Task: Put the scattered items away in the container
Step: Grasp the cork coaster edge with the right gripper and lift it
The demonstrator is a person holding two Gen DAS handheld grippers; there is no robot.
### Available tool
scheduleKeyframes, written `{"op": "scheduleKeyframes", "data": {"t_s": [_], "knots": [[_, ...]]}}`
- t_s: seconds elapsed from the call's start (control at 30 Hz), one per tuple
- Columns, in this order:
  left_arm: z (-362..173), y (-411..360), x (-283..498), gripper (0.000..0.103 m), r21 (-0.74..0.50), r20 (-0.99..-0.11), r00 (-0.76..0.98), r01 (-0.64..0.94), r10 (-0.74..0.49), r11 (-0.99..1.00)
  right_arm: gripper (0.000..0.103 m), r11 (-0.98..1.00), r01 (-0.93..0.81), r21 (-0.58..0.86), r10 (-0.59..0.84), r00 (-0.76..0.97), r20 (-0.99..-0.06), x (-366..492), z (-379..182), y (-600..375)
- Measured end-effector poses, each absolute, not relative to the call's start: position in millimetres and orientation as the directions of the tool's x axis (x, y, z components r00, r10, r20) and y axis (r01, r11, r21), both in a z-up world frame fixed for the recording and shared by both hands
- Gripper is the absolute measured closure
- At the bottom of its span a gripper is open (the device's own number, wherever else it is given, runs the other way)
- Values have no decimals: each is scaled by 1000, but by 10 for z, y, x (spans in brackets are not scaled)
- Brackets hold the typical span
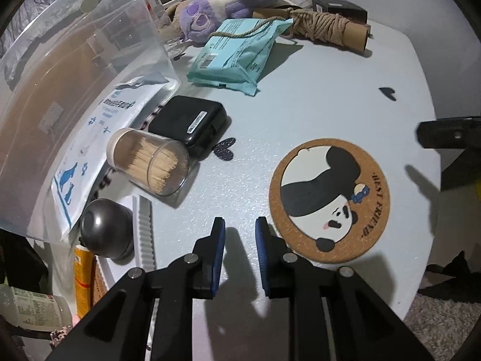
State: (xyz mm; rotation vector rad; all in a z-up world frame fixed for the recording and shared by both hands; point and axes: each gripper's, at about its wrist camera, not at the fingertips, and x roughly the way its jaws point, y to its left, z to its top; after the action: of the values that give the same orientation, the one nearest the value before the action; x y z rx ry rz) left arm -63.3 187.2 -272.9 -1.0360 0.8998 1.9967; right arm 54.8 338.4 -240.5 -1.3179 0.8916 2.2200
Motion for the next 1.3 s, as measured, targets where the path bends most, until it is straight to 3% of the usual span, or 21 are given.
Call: {"op": "scheduleKeyframes", "data": {"t_s": [0.5, 0.93, 1.07, 1.23, 1.3], "knots": [[-2737, 2330, -353, 83, 287, -844, -415, -885, 340, -368, 38, -568, -689, 450, -103, -482, -870, 889, -2625, 3480], [-2730, 2535, 1, 83, 258, -844, -351, -929, 406, -266, 38, -413, -676, 611, -296, -535, -792, 1064, -2985, 3521], [-2735, 2577, 118, 83, 254, -841, -331, -940, 429, -227, 62, -392, -655, 646, -324, -558, -763, 1088, -2975, 3509], [-2724, 2580, 105, 82, 233, -848, -313, -945, 428, -228, 73, -374, -648, 664, -326, -578, -748, 1172, -2879, 3539], [-2705, 2559, 72, 77, 219, -853, -304, -946, 424, -238, 78, -372, -640, 673, -329, -587, -740, 1193, -2814, 3543]]}}
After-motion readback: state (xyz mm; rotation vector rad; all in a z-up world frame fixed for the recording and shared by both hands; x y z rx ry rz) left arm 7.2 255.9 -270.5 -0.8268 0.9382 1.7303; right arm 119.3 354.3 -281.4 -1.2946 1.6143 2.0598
